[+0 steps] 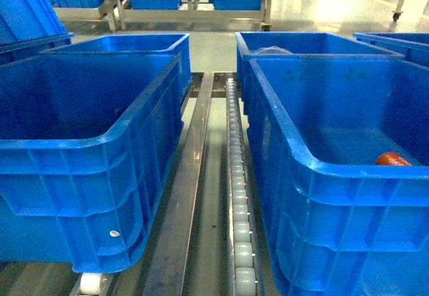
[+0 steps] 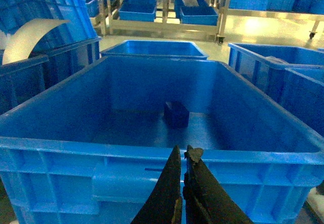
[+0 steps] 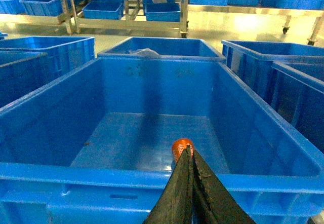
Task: Sort blue parts and orange caps into right shelf containers
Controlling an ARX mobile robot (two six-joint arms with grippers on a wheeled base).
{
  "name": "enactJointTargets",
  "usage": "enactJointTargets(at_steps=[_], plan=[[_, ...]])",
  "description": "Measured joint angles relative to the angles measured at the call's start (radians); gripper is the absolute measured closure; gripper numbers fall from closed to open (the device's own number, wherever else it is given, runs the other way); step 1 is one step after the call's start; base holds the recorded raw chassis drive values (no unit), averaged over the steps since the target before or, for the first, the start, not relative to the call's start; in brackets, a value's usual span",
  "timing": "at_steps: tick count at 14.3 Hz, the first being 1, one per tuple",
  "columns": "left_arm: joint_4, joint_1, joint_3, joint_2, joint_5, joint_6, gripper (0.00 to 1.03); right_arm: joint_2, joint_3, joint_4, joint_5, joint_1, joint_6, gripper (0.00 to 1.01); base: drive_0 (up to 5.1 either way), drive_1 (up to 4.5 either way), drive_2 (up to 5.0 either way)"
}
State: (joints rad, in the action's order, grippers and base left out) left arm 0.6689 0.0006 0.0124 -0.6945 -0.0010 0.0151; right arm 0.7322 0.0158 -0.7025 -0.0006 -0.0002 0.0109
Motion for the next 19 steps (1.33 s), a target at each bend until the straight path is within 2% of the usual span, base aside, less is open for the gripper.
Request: enactJointTargets(at_steps=[8,16,17,18,19], plan=[[-0.326,0.0,-0.002,0.351,0.0,0.0,1.01,-0.365,-0.003,0.336,0.0,0.0,0.0,1.0,0.0,0.0,0.0],[-0.527,0.0,-0.002,0.542,0.0,0.0,1.01,-0.557,-0.003,0.525,0.0,0.0,0.0,1.0,0.0,0.0,0.0],[-0.682,0.0,-0.002,0.661,0.003,-0.001,1.01,-0.617,-0.003,0.623,0.002,0.0,-0.001,1.0,0.0,0.0,0.0],[-0.656,0.0,0.003,0.683,-0.003,-0.001,1.01,-0.714,-0.003,0.71,0.0,0.0,-0.001,1.0,0.0,0.0,0.0],[-0.676,0.0,-0.002,0.684,0.001,-0.001,1.01,-0.726,-0.001,0.698,0.002,0.0,-0.002,1.0,0.0,0.0,0.0]])
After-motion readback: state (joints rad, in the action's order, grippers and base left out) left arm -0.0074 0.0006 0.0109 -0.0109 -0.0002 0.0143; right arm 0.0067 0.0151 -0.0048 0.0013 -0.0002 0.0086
